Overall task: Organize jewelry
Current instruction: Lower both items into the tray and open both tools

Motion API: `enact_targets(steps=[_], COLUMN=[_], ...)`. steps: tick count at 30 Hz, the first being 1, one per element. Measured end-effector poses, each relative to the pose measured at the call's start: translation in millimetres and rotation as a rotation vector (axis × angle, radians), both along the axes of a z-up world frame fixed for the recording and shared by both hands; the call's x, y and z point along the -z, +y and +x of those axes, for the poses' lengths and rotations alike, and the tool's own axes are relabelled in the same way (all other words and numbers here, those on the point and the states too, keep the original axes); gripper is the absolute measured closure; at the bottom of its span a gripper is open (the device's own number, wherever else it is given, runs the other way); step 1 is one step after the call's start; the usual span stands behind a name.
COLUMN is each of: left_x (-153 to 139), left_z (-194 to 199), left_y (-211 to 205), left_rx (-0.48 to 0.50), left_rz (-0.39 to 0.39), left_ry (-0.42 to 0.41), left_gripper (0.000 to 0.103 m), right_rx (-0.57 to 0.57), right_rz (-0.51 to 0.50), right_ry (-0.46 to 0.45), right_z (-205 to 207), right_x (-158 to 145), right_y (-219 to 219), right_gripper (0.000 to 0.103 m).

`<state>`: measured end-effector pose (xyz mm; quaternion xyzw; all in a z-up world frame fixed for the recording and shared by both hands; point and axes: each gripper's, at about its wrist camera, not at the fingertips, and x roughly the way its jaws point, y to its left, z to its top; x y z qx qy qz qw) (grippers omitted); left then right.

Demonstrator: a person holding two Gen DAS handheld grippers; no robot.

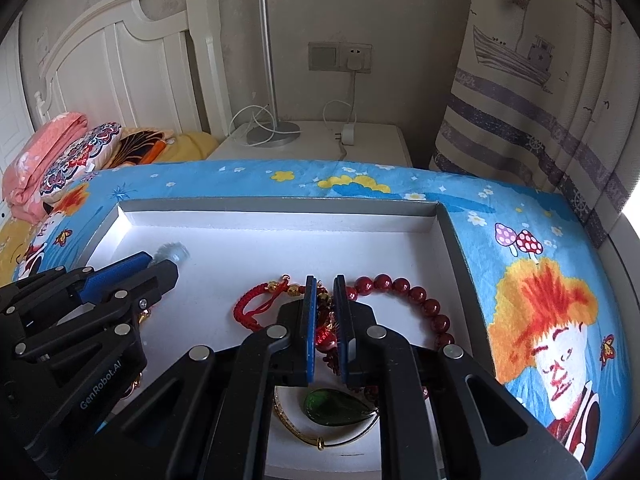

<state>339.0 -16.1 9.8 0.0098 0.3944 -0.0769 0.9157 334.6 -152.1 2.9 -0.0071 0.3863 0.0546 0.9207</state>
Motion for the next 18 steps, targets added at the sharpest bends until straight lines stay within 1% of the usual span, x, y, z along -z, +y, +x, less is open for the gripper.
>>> enact_targets(steps=[3, 5, 6, 7, 8, 9, 10, 11, 16, 18], left_x=[0.0, -0.7, -1.4, -2.7, -4.1, -5.7, -7.0, -8.7, -21.6, -25.2], left_z=[-0.3, -1.0, -1.6, -2.6, -3.8, -5.2, -6.4, -8.1, -25.2, -34.4], left_y=[0.7, 1.3, 1.6, 1.2, 0.6, 0.6, 1.2, 2.1, 5.3, 6.7], left_rx=[-0.002, -0.005, -0.004, -0.002, -0.001, -0.002, -0.004, -0.006, -0.017, -0.023], left_rz=[0.000, -0.004, -0.008, -0.009, -0.010, -0.009, -0.009, -0.011, -0.014, -0.015], left_ry=[-0.002, -0.003, -0.006, -0.009, -0.013, -0.017, -0.019, -0.021, -0.041, -0.050], left_gripper=[0.081, 0.066, 0.063, 0.061, 0.061, 0.060, 0.058, 0.056, 0.049, 0.045], right_rx=[0.002, 0.006, 0.008, 0.010, 0.015, 0.018, 0.018, 0.025, 0.030, 0.028], right_rz=[-0.001, 0.007, 0.011, 0.013, 0.014, 0.016, 0.019, 0.014, 0.007, 0.012], right_ry=[0.001, 0.001, 0.002, 0.004, 0.008, 0.007, 0.003, -0.008, -0.050, -0.058], right_z=[0.0, 0.2, 0.2, 0.4, 0.4, -0.2, -1.5, -3.8, -17.4, -24.9], right_x=[0.4, 0.2, 0.1, 0.2, 0.7, 0.7, 0.1, -1.7, -16.6, -21.1], right_y=[0.9, 0.6, -0.2, -1.6, -2.5, -3.9, -5.3, -5.8, -9.2, -10.4], right_gripper=[0.092, 0.092, 0.092, 0.089, 0.082, 0.077, 0.066, 0.057, 0.057, 0.056])
